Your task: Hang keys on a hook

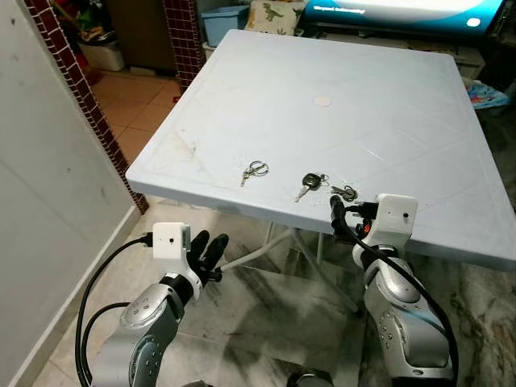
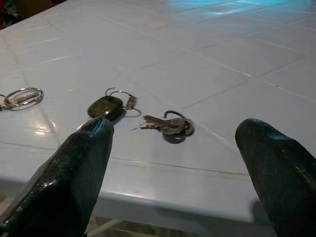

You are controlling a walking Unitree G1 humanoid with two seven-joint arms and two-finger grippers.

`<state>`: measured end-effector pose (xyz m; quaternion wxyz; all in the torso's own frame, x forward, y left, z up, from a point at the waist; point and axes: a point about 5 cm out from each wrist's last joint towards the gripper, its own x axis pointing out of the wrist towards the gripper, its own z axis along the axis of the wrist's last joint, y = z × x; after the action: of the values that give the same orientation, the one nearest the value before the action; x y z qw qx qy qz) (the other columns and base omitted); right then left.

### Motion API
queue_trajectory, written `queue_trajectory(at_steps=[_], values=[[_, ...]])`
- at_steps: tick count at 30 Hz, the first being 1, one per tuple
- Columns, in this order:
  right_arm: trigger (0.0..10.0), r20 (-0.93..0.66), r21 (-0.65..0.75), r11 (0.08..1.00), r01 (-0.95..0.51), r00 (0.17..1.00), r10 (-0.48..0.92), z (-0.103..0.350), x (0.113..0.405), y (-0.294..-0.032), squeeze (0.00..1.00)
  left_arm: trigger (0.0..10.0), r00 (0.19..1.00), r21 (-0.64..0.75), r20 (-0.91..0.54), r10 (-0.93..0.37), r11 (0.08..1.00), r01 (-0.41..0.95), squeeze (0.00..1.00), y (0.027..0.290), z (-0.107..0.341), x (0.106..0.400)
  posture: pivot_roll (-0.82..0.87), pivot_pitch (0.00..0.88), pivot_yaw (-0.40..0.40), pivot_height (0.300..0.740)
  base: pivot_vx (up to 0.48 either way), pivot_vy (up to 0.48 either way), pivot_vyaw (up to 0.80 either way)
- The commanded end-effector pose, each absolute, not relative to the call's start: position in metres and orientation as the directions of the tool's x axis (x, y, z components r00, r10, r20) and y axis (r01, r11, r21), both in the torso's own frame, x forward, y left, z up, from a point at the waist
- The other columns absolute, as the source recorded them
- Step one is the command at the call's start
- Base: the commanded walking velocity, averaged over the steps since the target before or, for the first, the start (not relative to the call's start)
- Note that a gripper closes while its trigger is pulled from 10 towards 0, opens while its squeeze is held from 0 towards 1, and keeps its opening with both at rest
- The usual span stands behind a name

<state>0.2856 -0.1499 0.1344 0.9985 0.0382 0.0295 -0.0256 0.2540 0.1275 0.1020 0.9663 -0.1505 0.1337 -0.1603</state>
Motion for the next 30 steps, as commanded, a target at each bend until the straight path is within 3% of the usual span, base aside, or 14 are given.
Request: queue_trajectory(at_steps=[1, 6, 10, 23, 30], values=[[10.0, -0.058, 0.069, 0.996, 0.054, 0.997, -0.05, 0.136, 0.286, -0.15, 0.0, 10.0, 0.906, -0.337, -0.23, -0.356, 0.902, 0.269, 0.0, 0.128, 0.1, 0.255, -0.05, 0.136, 0.032, 0.74, 0.0, 0.0, 0.0], [10.0, -0.028, 0.153, 0.988, -0.014, 0.999, 0.018, 0.138, 0.282, -0.144, 0.0, 10.0, 0.907, -0.335, -0.225, -0.355, 0.903, 0.27, 0.0, 0.128, 0.1, 0.255, -0.05, 0.135, 0.029, 0.74, 0.0, 0.0, 0.0], [10.0, -0.039, 0.134, 0.991, -0.02, 0.999, 0.026, 0.137, 0.282, -0.144, 0.0, 10.0, 0.907, -0.331, -0.229, -0.354, 0.904, 0.27, 0.0, 0.128, 0.1, 0.255, -0.05, 0.135, 0.029, 0.74, 0.0, 0.0, 0.0], [10.0, -0.072, 0.055, 0.998, 0.027, 0.997, -0.023, 0.132, 0.277, -0.151, 0.0, 10.0, 0.9, -0.332, -0.231, -0.369, 0.9, 0.284, 0.0, 0.127, 0.099, 0.254, -0.06, 0.129, 0.029, 0.74, 0.0, 0.391, 0.0], [10.0, -0.078, 0.086, 0.996, 0.004, 0.997, 0.003, 0.132, 0.279, -0.149, 0.0, 10.0, 0.899, -0.329, -0.231, -0.372, 0.9, 0.288, 0.0, 0.126, 0.099, 0.254, -0.06, 0.126, 0.028, 0.74, 0.0, 0.444, 0.0]])
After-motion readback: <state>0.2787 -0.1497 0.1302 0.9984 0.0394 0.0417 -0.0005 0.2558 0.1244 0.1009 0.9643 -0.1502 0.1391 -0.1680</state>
